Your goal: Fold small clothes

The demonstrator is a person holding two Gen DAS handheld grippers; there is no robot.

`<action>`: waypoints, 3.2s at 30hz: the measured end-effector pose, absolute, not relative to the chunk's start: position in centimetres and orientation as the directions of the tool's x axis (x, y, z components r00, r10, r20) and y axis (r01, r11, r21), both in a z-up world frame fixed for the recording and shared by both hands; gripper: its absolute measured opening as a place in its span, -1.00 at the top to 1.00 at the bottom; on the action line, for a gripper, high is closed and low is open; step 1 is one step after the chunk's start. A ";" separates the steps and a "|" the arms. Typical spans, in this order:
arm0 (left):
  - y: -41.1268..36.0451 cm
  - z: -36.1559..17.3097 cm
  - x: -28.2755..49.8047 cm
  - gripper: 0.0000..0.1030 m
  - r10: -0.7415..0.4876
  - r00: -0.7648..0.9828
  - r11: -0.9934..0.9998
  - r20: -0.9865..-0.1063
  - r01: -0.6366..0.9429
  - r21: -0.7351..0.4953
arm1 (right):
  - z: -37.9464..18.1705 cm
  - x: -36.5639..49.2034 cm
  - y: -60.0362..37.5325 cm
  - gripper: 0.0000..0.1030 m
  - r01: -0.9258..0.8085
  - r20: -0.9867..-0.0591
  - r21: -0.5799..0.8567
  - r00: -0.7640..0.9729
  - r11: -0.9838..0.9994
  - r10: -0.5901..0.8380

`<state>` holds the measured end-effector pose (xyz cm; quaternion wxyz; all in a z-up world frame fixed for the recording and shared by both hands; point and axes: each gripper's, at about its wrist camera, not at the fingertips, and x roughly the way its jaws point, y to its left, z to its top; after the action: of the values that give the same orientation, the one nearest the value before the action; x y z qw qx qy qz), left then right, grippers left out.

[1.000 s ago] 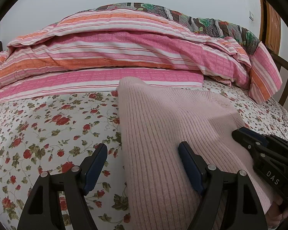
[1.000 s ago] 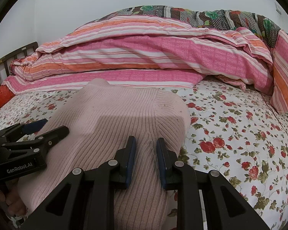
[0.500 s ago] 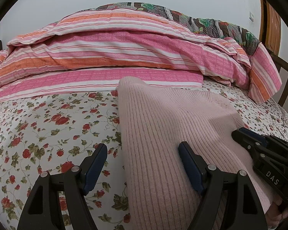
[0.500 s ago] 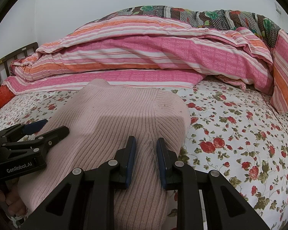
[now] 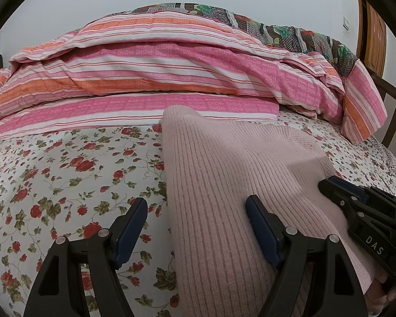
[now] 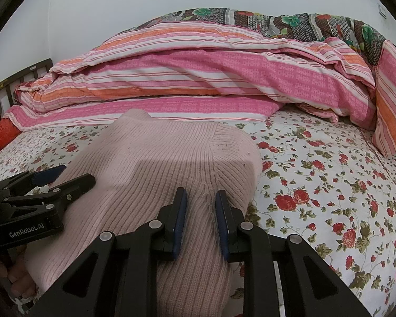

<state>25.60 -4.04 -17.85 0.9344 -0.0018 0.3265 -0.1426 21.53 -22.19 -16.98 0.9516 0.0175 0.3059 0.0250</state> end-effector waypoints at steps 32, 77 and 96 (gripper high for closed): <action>-4.0 -18.4 39.4 0.02 -0.484 0.501 0.875 -0.717 0.260 -0.408 | -17.4 22.8 -26.7 0.33 0.025 -0.629 0.258 0.763 0.966 0.148; -1.9 -17.7 19.5 -0.81 -0.374 0.743 0.904 -0.555 0.426 -0.038 | -17.9 16.8 -27.4 -0.76 0.007 -0.567 0.009 0.823 1.000 -0.001; -1.3 -18.2 19.6 -0.84 -0.395 0.738 0.903 -0.548 0.421 -0.084 | -19.7 17.7 -29.8 -0.99 -0.011 -0.659 0.003 0.752 1.000 0.010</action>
<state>19.58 -1.34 -18.17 0.9319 0.0226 0.2885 -0.2187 17.68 -29.78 -19.72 0.9359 -0.0007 0.3521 0.0057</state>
